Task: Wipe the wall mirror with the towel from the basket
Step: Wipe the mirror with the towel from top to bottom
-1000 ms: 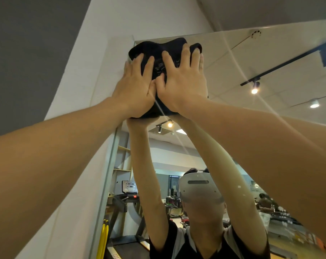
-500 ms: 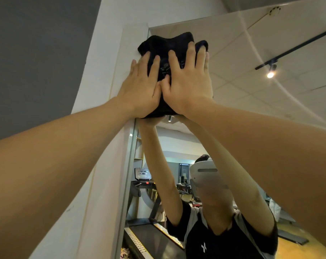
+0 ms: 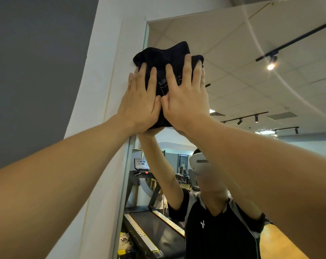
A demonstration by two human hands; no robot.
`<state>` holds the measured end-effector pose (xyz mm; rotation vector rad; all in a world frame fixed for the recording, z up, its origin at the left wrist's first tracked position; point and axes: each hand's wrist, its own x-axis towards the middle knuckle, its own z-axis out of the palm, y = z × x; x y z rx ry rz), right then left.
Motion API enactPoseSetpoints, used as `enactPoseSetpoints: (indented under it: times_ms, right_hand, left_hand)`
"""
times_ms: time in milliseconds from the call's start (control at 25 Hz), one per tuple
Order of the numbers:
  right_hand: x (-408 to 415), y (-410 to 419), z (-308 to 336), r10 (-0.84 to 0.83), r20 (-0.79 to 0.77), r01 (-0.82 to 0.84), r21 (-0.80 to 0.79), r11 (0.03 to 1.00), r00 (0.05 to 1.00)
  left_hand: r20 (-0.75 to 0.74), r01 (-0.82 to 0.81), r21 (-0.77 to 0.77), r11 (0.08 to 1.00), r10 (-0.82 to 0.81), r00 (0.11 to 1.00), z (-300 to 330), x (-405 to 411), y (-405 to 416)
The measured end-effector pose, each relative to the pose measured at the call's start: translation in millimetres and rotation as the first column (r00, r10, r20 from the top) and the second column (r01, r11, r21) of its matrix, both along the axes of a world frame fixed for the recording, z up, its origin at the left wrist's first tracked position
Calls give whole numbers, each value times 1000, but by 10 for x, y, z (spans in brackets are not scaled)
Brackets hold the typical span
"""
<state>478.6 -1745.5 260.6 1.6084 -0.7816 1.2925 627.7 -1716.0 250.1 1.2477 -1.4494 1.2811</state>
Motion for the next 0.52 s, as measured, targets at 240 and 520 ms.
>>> enactPoseSetpoints:
  times_ms: [240, 520]
  right_hand:
    - [-282, -45, -61, -11, -23, 11, -13, 1000, 1000]
    - [-820, -104, -104, -36, -38, 34, -46, 998, 999]
  left_hand:
    - [-80, 81, 2, 997, -80, 994, -123, -306, -55]
    - [-113, 186, -24, 982, -187, 976, -188, -824, -166]
